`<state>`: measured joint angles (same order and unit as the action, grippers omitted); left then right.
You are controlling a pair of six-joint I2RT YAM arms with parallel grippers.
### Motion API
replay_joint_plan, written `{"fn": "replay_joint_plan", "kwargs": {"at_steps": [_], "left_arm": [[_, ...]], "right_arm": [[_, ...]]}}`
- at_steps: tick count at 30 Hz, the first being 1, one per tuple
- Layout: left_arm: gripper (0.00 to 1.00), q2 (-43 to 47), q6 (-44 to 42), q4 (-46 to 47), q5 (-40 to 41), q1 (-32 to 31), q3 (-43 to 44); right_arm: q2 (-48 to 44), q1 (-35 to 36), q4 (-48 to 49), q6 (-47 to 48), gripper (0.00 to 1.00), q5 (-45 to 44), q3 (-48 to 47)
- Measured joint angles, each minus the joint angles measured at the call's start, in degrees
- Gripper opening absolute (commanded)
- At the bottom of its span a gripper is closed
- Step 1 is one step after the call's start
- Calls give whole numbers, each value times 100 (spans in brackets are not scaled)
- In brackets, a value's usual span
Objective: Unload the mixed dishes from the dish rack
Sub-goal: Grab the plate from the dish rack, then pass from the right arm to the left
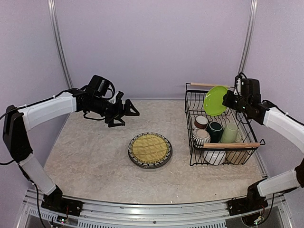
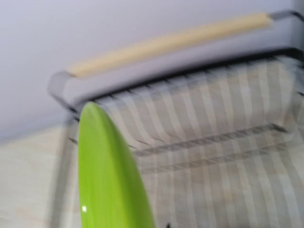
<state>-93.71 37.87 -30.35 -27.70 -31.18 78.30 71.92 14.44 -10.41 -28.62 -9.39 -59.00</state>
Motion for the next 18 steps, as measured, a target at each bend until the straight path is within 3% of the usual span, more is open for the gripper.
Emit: {"fn": "replay_joint_plan", "kwargs": {"at_steps": [9,12,18], "left_arm": [[96,7,20,39,-236,-9,0],[96,46,17,81,-264,-9,0],[95,205,17,245,-382,26,-4]], "right_arm": [[-33,9,2216,-1198,0,2059,433],[358,136,2815,-1552,0,2610,404],[1714,984,3112,-1779,0,3180,-308]]}}
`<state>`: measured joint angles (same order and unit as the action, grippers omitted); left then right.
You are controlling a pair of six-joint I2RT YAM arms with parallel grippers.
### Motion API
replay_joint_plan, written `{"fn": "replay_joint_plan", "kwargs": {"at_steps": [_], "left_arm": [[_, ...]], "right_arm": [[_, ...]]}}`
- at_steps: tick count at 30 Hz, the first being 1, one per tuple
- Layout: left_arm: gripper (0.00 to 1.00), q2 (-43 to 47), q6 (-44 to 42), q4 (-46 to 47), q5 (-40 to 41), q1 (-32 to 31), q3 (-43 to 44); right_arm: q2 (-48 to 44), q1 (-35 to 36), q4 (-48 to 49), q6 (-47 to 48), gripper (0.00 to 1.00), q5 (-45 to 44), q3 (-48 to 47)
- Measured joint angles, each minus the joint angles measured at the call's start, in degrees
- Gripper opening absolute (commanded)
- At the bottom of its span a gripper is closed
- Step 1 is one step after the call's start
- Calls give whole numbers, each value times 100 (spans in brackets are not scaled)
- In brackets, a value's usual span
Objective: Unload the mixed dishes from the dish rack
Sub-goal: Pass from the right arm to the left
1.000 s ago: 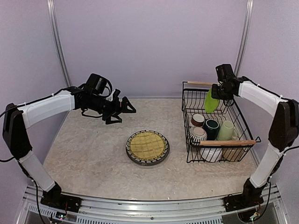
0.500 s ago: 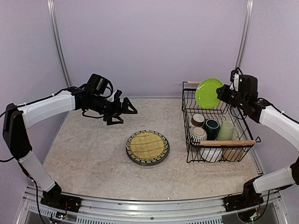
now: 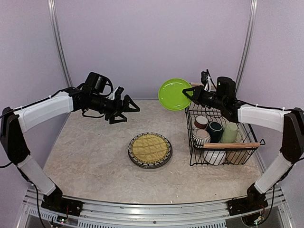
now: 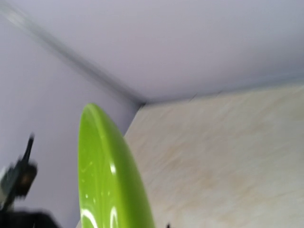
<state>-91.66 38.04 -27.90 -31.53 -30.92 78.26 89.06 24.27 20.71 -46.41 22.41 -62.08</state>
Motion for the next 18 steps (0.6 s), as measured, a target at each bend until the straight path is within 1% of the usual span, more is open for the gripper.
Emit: {"fn": "replay_joint_plan", "kwargs": {"at_steps": [6,12,14,18], "left_arm": [[91,59,22,111,-136,306,-15],[83,109,131,240,-249,800,-79],[77,118,168,282,-282,870,-109],[60,118,219,328,-404,887,-129]], "right_arm": [[1255,761,413,-254,0,564,-925],[2052,1145,1023,-643,0,1054,-1475],[2168,1220,1102,-717,0,1119,-1541],[2374,1346,1217,-822,0,1207,-1718]]}}
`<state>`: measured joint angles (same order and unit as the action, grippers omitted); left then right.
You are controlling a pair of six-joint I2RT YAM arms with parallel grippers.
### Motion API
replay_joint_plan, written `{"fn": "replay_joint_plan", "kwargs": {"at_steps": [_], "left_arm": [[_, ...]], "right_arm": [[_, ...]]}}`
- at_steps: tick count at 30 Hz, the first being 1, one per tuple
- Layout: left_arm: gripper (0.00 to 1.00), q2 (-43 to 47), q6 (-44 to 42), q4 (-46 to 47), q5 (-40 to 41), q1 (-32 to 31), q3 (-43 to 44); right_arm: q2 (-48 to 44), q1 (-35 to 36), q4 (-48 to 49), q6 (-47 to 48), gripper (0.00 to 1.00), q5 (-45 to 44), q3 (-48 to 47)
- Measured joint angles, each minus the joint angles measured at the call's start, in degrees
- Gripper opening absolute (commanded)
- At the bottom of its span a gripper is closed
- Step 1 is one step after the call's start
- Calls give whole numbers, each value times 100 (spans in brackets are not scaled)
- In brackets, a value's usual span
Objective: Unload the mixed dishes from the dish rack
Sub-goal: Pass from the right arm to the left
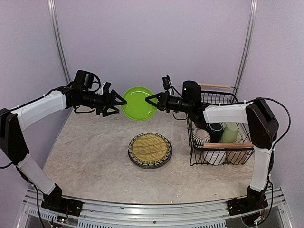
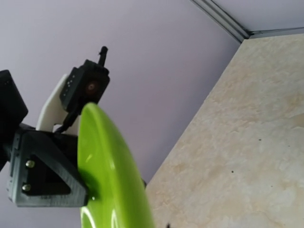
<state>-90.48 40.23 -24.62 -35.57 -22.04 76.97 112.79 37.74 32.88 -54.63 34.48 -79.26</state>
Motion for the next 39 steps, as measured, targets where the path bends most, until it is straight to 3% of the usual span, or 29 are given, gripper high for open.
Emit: {"fn": "replay_joint_plan", "kwargs": {"at_steps": [9,19,25,28,32,39], "left_arm": [[30,0,17,116,-181,-20,-17],[17,0,-87,122,-238,-151,-17],[0,0,-256,55,-190,-164,-17],[0,-2,-374,-28,-109,-190,-17],[0,-2,-304,-55,-109,-197,-17],[0,-107,-151,-94,-173,-315,4]], "right_arm": [[264,85,116,-122,0,83,-149],[297,90,114,-122,0,109,-190],[315,111,79,-160,5,101,-199],[315,111,-15,-186,17,70,-199],[304,125,-22,0,46,-74,-177],[-271,-37,-284,389,87,-549,632]]}}
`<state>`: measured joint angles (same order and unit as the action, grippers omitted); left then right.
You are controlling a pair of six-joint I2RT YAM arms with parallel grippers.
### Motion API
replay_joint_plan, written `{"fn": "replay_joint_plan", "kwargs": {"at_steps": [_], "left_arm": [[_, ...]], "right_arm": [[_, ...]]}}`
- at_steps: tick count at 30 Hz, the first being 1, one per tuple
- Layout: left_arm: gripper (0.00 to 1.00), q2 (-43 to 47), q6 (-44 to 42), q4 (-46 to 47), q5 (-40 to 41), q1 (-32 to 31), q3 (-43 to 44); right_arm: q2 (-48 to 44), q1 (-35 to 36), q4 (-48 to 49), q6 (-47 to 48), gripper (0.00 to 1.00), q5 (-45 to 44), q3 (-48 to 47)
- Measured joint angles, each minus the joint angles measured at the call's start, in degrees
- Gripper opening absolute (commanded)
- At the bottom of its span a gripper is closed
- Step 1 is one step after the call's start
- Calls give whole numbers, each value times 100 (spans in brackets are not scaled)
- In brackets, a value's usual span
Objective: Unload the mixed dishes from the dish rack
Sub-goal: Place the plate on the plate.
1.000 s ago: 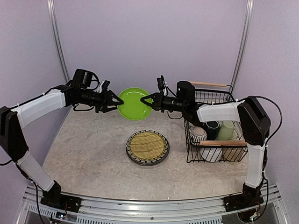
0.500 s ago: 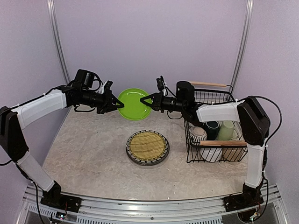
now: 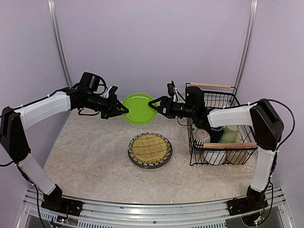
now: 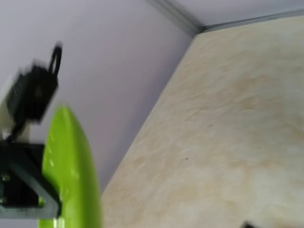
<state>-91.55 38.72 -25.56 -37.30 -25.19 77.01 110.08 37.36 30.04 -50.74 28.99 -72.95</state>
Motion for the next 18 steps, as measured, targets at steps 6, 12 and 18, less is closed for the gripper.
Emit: {"fn": "replay_joint_plan", "kwargs": {"at_steps": [6,12,18], "left_arm": [[0,-457,356,37,-105,-232,-48],[0,-586,905,184,-101,-623,-568],[0,-826,1222,273,-72,-879,-675]], "right_arm": [[-1010,-369,-859,533,97,-907,564],[-2315,-522,-1823,1152,100,-2253,778],[-3141,-531,-2181,1497,100,-3082,1060]]}}
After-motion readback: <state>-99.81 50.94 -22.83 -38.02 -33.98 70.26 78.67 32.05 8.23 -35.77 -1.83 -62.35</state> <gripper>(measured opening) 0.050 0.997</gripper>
